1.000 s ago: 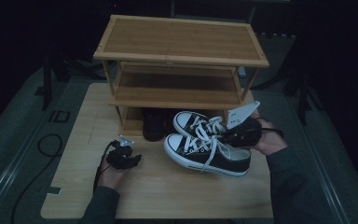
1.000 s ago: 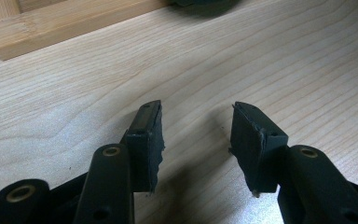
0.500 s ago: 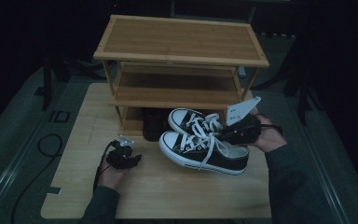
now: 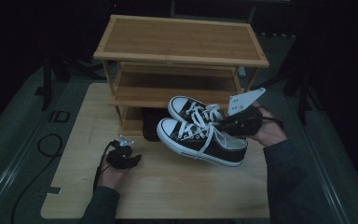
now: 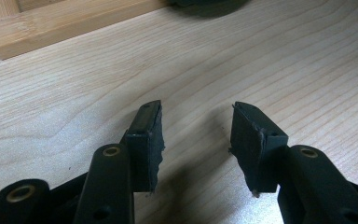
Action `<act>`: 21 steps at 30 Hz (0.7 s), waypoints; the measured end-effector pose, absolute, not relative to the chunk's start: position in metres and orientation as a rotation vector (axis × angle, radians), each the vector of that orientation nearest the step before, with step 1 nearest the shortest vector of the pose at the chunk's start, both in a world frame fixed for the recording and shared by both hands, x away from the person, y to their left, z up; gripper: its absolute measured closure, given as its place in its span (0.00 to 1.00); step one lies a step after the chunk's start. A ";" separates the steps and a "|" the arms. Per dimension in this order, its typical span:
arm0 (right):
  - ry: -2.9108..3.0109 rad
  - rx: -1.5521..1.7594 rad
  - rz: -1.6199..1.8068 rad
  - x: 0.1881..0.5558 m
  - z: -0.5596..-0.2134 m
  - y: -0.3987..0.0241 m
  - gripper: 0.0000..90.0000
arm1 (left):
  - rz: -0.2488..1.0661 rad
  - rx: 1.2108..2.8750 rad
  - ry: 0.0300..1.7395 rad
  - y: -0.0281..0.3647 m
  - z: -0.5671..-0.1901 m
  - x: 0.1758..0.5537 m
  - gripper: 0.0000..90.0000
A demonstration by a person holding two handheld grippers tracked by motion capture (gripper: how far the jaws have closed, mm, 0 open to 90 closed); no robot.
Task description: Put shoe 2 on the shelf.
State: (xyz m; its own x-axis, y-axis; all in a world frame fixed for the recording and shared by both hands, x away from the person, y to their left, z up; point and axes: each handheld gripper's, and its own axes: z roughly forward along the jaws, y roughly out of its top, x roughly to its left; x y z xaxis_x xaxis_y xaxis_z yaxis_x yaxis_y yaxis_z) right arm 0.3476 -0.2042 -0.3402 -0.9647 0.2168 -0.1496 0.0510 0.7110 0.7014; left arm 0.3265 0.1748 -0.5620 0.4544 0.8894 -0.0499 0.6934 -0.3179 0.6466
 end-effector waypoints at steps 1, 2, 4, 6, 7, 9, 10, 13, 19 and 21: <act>2.690 0.221 1.098 0.348 -0.339 -0.204 0.95 | 0.423 2.106 1.316 0.175 -0.562 0.326 0.60; 2.689 0.230 1.102 0.349 -0.338 -0.204 0.95 | 0.423 2.106 1.316 0.175 -0.562 0.326 0.60; 2.678 0.240 1.108 0.351 -0.336 -0.204 0.95 | 0.424 2.106 1.316 0.175 -0.562 0.326 0.60; 2.670 0.261 1.103 0.353 -0.335 -0.204 0.95 | 0.423 2.106 1.316 0.175 -0.562 0.326 0.60; 2.663 0.271 1.099 0.354 -0.334 -0.203 0.95 | 0.423 2.106 1.316 0.175 -0.562 0.326 0.60; 2.654 0.287 1.088 0.356 -0.333 -0.202 0.95 | 0.422 2.104 1.316 0.175 -0.562 0.327 0.60; 2.652 0.303 1.086 0.358 -0.332 -0.201 0.95 | 0.422 2.105 1.315 0.175 -0.562 0.327 0.60; 2.638 0.325 1.073 0.362 -0.332 -0.200 0.95 | 0.420 2.105 1.314 0.175 -0.562 0.327 0.60; 2.612 0.373 1.060 0.368 -0.331 -0.197 0.95 | 0.422 2.106 1.315 0.175 -0.562 0.327 0.60; 2.609 0.384 1.052 0.370 -0.331 -0.196 0.95 | 0.422 2.106 1.315 0.175 -0.562 0.327 0.60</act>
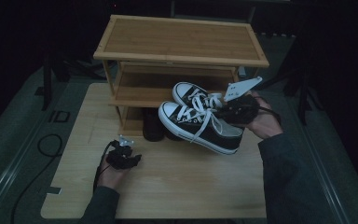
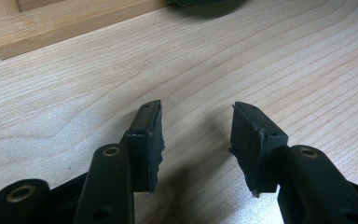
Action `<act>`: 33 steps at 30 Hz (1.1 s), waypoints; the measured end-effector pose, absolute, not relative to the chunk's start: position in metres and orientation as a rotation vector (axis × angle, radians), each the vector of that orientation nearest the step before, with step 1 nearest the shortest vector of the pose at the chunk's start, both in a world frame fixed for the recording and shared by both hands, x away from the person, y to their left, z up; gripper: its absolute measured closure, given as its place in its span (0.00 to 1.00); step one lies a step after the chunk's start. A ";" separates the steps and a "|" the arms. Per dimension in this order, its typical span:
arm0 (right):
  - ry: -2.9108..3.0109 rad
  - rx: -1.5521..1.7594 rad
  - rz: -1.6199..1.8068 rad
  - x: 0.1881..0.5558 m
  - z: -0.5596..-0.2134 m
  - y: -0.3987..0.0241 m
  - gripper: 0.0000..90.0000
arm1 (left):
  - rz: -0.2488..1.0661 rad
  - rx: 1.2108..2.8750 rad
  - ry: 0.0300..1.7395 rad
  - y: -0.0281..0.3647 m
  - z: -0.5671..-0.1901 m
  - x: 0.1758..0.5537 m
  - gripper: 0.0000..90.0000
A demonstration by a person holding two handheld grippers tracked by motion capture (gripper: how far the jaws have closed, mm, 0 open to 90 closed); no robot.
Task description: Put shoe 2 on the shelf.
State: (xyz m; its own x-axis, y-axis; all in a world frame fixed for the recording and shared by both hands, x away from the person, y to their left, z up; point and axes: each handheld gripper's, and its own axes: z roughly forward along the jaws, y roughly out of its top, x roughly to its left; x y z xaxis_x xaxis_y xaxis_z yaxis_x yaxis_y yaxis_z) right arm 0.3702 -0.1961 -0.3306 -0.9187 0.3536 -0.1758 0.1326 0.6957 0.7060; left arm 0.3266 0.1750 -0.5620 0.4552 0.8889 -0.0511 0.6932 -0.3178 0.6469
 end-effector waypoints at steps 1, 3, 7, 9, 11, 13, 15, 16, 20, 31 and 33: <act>2.606 0.390 1.051 0.371 -0.331 -0.196 0.95 | 0.422 2.105 1.315 0.175 -0.562 0.327 0.60; 2.609 0.399 1.048 0.374 -0.332 -0.195 0.95 | 0.423 2.106 1.315 0.175 -0.562 0.326 0.60; 2.595 0.427 1.035 0.378 -0.334 -0.192 0.95 | 0.423 2.106 1.316 0.175 -0.562 0.326 0.60; 2.589 0.441 1.033 0.380 -0.334 -0.191 0.95 | 0.422 2.106 1.315 0.175 -0.562 0.326 0.60; 2.591 0.445 1.017 0.382 -0.333 -0.189 0.95 | 0.422 2.106 1.316 0.175 -0.562 0.326 0.60; 2.595 0.450 1.006 0.383 -0.333 -0.187 0.95 | 0.422 2.106 1.315 0.175 -0.562 0.326 0.60; 2.591 0.457 1.004 0.384 -0.333 -0.185 0.95 | 0.422 2.106 1.315 0.175 -0.562 0.326 0.60; 2.584 0.465 1.005 0.385 -0.333 -0.184 0.95 | 0.423 2.106 1.315 0.175 -0.562 0.326 0.60; 2.563 0.491 1.012 0.388 -0.332 -0.182 0.95 | 0.421 2.106 1.315 0.175 -0.562 0.326 0.60; 2.497 0.605 0.975 0.396 -0.331 -0.171 0.95 | 0.413 2.105 1.315 0.176 -0.562 0.327 0.60; 2.482 0.633 0.972 0.398 -0.331 -0.169 0.95 | 0.413 2.105 1.314 0.176 -0.562 0.327 0.60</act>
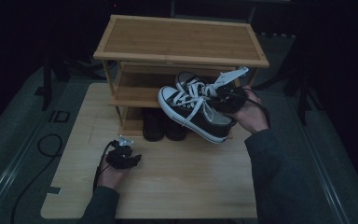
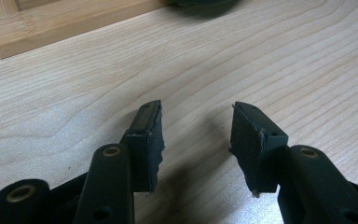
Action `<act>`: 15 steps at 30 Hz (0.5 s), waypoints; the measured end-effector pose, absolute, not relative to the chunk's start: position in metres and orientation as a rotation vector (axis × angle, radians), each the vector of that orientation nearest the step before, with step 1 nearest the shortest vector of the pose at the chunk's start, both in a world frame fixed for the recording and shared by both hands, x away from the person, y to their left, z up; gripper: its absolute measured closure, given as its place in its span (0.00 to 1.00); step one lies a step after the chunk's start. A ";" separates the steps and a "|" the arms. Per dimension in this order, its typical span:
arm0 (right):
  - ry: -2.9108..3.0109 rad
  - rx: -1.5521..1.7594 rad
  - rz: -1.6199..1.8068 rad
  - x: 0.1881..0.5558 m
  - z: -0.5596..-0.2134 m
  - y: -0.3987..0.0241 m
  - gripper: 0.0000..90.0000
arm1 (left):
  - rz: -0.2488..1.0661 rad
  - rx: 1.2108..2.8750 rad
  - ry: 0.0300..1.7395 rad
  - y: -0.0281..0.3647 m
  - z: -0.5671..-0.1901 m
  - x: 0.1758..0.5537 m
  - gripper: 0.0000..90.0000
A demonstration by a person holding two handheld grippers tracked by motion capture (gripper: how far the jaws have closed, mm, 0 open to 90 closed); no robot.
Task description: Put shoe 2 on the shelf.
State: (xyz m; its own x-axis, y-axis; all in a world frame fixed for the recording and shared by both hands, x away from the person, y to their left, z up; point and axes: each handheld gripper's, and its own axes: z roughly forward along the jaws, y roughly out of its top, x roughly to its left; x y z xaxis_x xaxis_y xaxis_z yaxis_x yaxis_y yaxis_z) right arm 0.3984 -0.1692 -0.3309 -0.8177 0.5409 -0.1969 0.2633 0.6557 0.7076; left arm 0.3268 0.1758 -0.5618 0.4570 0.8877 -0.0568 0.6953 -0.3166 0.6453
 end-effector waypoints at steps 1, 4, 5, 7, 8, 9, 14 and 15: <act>2.477 0.653 0.971 0.399 -0.331 -0.169 0.95 | 0.414 2.105 1.314 0.176 -0.562 0.327 0.60; 2.458 0.696 0.965 0.403 -0.331 -0.167 0.95 | 0.410 2.104 1.316 0.176 -0.562 0.327 0.60; 2.458 0.696 0.965 0.403 -0.331 -0.167 0.95 | 0.410 2.104 1.316 0.176 -0.562 0.327 0.60; 2.442 0.715 0.947 0.404 -0.332 -0.165 0.95 | 0.407 2.101 1.317 0.176 -0.562 0.327 0.60; 2.433 0.736 0.947 0.405 -0.332 -0.165 0.95 | 0.408 2.102 1.317 0.176 -0.562 0.327 0.60; 2.433 0.736 0.947 0.405 -0.332 -0.165 0.95 | 0.408 2.102 1.317 0.176 -0.562 0.327 0.60; 2.399 0.789 0.949 0.408 -0.333 -0.161 0.95 | 0.406 2.100 1.318 0.176 -0.562 0.327 0.60; 2.399 0.789 0.949 0.408 -0.333 -0.161 0.95 | 0.406 2.100 1.318 0.176 -0.562 0.327 0.60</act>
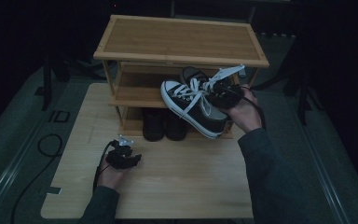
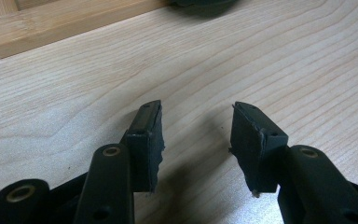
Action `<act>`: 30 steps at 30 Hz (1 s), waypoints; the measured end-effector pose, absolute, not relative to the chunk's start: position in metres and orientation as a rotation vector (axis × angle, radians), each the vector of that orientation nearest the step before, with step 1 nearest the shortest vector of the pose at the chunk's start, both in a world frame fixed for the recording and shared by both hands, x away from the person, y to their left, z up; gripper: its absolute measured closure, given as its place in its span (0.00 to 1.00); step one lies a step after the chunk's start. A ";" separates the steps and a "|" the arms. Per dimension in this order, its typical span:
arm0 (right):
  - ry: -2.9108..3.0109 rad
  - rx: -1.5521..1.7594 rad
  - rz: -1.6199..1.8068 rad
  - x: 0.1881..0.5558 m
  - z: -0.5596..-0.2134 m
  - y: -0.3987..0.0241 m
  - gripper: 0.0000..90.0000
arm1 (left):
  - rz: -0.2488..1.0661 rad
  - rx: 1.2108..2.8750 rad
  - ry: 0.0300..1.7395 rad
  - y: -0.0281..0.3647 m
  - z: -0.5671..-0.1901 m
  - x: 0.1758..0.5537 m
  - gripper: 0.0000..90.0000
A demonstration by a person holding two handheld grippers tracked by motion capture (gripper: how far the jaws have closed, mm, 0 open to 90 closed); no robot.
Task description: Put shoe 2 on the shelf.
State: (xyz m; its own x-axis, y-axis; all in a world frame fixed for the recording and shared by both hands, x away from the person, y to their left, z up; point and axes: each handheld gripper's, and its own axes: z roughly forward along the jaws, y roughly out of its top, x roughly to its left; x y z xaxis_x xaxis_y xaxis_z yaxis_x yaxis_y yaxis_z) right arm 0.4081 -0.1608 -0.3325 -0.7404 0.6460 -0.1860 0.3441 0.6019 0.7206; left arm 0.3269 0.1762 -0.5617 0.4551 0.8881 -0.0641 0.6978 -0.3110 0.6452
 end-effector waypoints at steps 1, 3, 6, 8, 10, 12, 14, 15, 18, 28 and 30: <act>2.382 0.807 0.940 0.409 -0.332 -0.158 0.95 | 0.406 2.101 1.317 0.176 -0.562 0.327 0.60; 2.364 0.831 0.938 0.411 -0.333 -0.156 0.95 | 0.404 2.098 1.317 0.177 -0.562 0.327 0.60; 2.361 0.857 0.932 0.414 -0.333 -0.154 0.95 | 0.402 2.096 1.316 0.177 -0.562 0.327 0.60; 2.347 0.867 0.921 0.414 -0.332 -0.152 0.95 | 0.401 2.096 1.316 0.177 -0.562 0.327 0.60; 2.332 0.893 0.921 0.415 -0.331 -0.150 0.95 | 0.401 2.097 1.316 0.177 -0.562 0.327 0.60; 2.313 0.923 0.922 0.416 -0.330 -0.147 0.95 | 0.402 2.099 1.315 0.177 -0.562 0.327 0.60; 2.293 0.952 0.921 0.418 -0.331 -0.145 0.95 | 0.399 2.100 1.315 0.177 -0.562 0.327 0.60; 2.265 0.988 0.927 0.419 -0.332 -0.142 0.95 | 0.398 2.101 1.314 0.178 -0.562 0.327 0.60; 2.250 1.010 0.919 0.420 -0.332 -0.139 0.95 | 0.396 2.101 1.313 0.178 -0.562 0.327 0.60; 2.177 1.055 0.823 0.420 -0.333 -0.130 0.94 | 0.405 2.104 1.315 0.177 -0.562 0.327 0.60; 2.183 1.046 0.820 0.420 -0.333 -0.131 0.86 | 0.404 2.105 1.315 0.177 -0.562 0.327 0.60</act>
State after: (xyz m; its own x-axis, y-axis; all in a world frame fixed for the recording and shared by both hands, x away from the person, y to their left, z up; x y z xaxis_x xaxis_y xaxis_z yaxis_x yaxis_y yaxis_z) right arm 0.4200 -0.1307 -0.3328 -0.5262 0.8183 -0.2314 0.4636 0.5042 0.7286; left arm 0.3267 0.1768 -0.5616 0.4586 0.8864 -0.0631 0.6977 -0.3152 0.6433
